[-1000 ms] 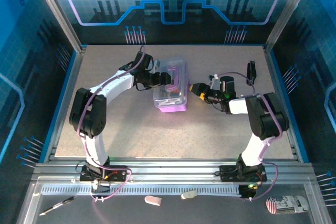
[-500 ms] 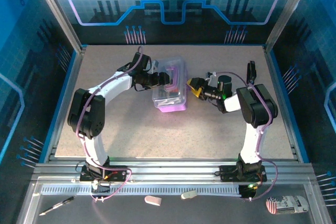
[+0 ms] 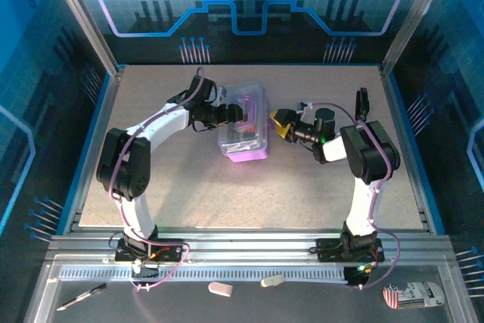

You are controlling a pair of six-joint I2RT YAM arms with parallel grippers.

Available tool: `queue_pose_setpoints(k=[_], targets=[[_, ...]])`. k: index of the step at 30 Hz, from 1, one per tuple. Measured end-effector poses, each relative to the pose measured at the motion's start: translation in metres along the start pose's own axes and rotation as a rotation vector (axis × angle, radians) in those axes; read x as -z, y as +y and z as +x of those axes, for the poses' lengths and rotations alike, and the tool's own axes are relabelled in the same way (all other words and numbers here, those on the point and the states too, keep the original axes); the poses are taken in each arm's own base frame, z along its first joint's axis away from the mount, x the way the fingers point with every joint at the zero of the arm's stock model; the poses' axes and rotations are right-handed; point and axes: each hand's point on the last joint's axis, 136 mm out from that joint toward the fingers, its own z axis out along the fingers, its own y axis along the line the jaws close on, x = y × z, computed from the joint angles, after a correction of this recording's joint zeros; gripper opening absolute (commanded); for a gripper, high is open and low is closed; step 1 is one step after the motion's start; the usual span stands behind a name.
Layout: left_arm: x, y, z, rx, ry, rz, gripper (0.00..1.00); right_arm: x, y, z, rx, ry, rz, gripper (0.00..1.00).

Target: Pack the tool kit

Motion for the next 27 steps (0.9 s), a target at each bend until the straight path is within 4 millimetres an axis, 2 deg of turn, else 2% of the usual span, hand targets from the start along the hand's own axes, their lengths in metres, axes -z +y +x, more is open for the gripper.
queue_pose_setpoints(k=[8, 19, 27], targets=[[0.005, 0.005, 0.001, 0.012, 0.007, -0.018, 0.75, 0.011, 0.023, -0.009, 0.04, -0.033, -0.035, 0.73], [0.004, 0.003, 0.002, 0.001, 0.001, -0.034, 0.75, -0.001, 0.057, -0.007, 0.114, 0.0, -0.117, 0.67], [0.004, 0.003, 0.002, -0.002, 0.0, -0.043, 0.75, -0.009, 0.05, 0.0, 0.117, 0.025, -0.095, 0.6]])
